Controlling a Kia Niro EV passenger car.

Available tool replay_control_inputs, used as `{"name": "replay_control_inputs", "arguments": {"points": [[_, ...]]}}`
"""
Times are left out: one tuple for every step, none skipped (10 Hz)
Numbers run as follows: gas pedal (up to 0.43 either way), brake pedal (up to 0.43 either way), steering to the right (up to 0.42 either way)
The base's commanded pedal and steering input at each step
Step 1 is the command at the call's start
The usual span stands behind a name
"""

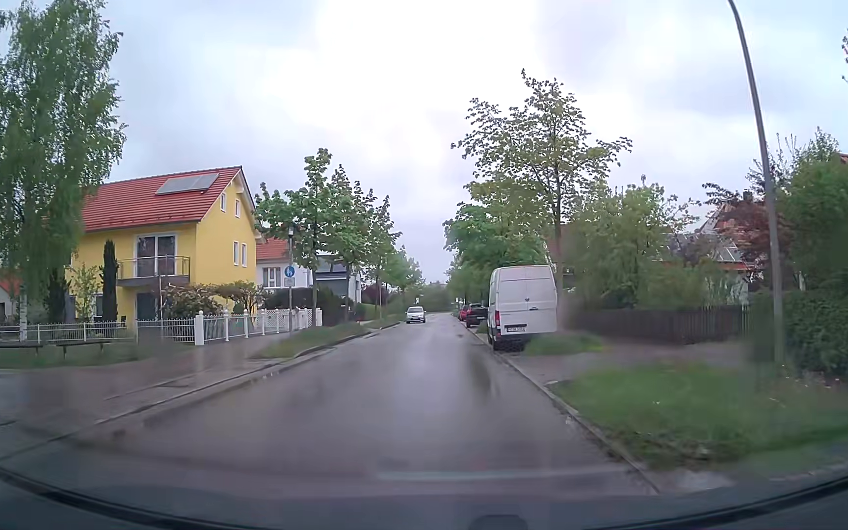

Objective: Follow the waypoints while adhering to traffic rules and regulations

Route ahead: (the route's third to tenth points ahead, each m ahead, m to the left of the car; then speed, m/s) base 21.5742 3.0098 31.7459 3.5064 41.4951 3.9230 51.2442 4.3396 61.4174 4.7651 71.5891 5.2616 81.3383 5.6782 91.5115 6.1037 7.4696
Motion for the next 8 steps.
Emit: {"name": "replay_control_inputs", "arguments": {"points": [[0.098,0.0,-0.001],[0.098,0.0,-0.002],[0.098,0.0,-0.003],[0.098,0.0,-0.003],[0.098,0.0,-0.003],[0.098,0.0,-0.003],[0.098,0.0,-0.003],[0.098,0.0,-0.003]]}}
